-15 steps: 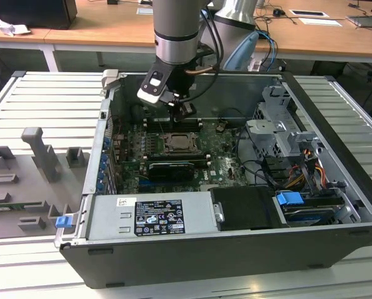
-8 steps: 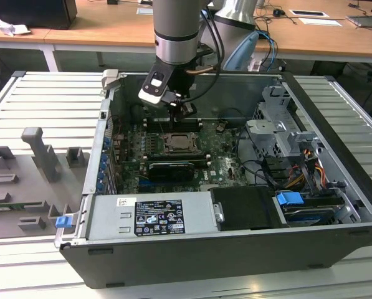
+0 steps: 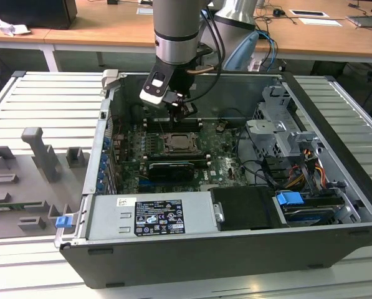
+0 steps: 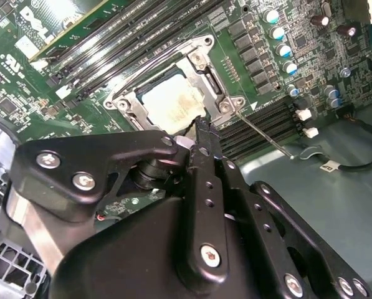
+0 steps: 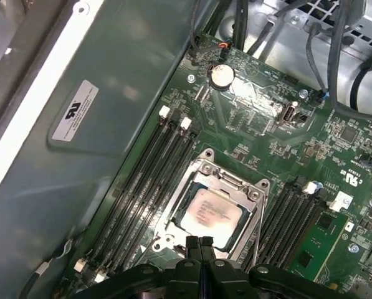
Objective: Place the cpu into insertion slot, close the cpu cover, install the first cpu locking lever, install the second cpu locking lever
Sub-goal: 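Install the first cpu locking lever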
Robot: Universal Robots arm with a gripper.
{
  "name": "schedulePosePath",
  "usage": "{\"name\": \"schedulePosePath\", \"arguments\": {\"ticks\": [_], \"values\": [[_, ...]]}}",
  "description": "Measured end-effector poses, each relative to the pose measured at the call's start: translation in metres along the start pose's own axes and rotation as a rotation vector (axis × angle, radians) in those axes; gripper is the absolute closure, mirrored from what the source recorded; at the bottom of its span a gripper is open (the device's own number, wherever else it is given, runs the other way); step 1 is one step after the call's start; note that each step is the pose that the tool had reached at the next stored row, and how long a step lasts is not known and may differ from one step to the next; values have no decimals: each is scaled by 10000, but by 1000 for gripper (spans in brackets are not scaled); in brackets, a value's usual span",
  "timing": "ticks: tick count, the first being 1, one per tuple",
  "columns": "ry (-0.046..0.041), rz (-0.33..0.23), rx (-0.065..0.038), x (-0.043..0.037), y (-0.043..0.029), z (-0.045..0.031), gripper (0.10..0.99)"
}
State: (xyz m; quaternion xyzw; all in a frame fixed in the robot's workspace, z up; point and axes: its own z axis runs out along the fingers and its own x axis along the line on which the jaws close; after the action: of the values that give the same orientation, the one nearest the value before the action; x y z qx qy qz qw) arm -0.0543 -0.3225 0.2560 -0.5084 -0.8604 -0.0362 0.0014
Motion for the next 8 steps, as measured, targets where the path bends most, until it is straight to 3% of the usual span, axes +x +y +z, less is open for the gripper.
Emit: {"name": "schedulePosePath", "arguments": {"ticks": [5, 8], "values": [[15, -237, 10, 0, 0, 0, 980], [41, -673, 26, 0, 0, 0, 980]]}}
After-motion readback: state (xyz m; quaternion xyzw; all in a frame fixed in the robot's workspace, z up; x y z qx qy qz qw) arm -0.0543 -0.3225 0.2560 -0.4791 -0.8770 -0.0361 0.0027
